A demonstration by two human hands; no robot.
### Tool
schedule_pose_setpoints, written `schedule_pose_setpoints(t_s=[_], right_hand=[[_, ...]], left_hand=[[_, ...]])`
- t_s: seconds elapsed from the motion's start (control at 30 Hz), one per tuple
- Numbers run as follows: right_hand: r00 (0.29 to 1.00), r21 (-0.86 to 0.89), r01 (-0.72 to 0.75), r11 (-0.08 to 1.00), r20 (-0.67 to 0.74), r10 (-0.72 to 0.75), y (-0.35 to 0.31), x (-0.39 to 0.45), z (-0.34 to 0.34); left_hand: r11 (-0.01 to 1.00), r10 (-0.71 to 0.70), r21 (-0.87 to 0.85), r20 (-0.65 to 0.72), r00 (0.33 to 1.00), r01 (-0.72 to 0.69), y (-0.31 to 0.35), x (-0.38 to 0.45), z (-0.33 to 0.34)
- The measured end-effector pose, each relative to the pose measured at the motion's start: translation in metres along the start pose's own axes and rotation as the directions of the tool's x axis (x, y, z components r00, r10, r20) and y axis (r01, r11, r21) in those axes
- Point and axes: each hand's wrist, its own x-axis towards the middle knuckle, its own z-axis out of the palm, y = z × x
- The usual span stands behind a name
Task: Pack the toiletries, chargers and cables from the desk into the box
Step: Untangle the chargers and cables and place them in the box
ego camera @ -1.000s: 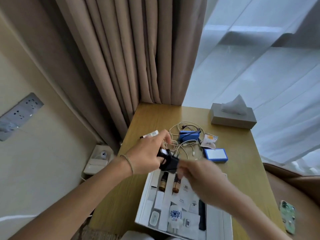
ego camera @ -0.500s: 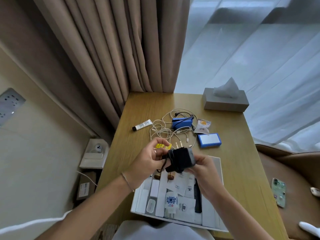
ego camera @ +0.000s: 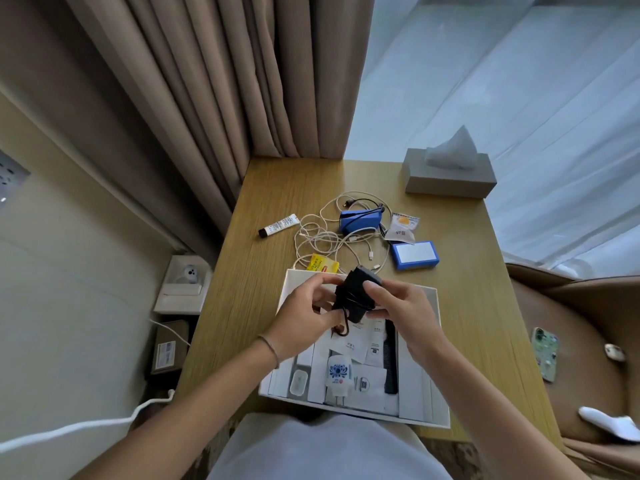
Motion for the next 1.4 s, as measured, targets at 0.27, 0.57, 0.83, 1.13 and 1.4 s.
schedule_pose_setpoints(t_s=[0.27, 0.57, 0.83, 1.13, 1.4], right_hand=[[0.916, -0.582, -0.335, 0.741, -0.016, 0.401, 0.032, 0.009, -0.024], [0.804, -0.754, -0.4, 0.521, -0.015, 0.595, 0.064, 0.02, -0.013], [0.812, -0.898, -0.267, 0.35, -0.014, 0.583, 0.071, 0.023, -0.015], [0.929, -0.944, -0.087, 0.317, 0.037, 0.368, 0.085, 0.016, -0.017], [0.985, -0.898, -0.023, 0.439, 0.056, 0.165, 0.049, 0.015, -0.021]], left_hand=[[0.694, 0.182, 0.718, -0.108, 0.977, -0.05, -0.038, -0.011, -0.038], [0.559, 0.226, 0.824, -0.044, 0.973, -0.093, -0.05, -0.008, -0.041], [0.512, 0.2, 0.854, -0.013, 0.98, -0.094, -0.06, -0.011, -0.039], [0.508, 0.209, 0.858, -0.045, 0.977, -0.069, -0.058, -0.011, -0.033], [0.542, 0.351, 0.827, -0.06, 0.934, -0.151, -0.044, 0.003, -0.033]])
